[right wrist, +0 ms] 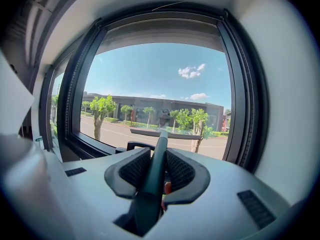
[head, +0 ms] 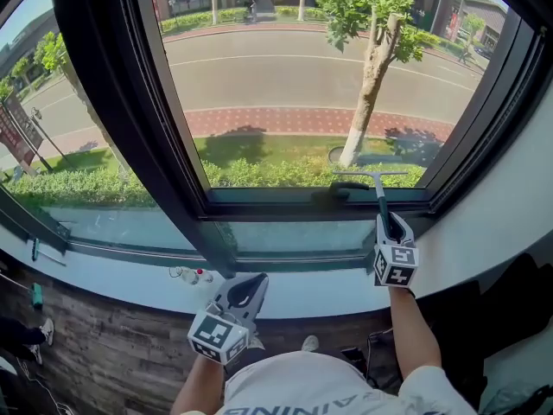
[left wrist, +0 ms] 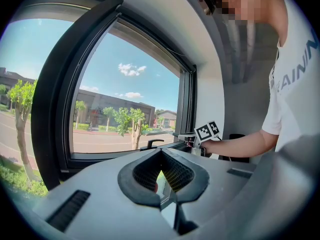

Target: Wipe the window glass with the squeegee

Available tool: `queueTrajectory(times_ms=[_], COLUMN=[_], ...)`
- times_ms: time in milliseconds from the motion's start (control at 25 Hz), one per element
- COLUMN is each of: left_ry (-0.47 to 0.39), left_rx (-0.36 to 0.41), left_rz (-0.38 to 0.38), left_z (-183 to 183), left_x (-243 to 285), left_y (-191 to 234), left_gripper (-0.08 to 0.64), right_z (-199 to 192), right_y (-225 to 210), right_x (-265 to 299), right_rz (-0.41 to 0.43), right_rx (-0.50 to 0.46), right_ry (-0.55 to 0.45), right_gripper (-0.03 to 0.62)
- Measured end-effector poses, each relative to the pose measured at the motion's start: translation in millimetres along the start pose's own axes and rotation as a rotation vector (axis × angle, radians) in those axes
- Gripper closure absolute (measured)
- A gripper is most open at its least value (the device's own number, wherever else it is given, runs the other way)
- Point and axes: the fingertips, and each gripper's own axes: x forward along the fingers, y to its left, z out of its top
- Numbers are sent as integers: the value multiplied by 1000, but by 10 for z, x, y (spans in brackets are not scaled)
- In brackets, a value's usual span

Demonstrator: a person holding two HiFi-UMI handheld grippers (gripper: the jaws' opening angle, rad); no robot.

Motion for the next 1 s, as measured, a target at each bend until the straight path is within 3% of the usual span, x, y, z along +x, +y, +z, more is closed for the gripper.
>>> queueTrajectory(times_ms=[400,640,1000], left_ry=[9,-1,-37], left_rx=[3,-15,0], left_rz=[18,65,154], left_z=[-33,-37,123], left_x=[-29,-35,-44], left_y=[-32,-15,-169], left_gripper=[545,546,545], right_z=[-46,253,587], right_y=[71,82,-1], right_x=[-23,-578,-1137], right_rz=[11,4,81], right_rx=[9,102,85], right_ry=[11,-114,-222], right_gripper=[492,492,492])
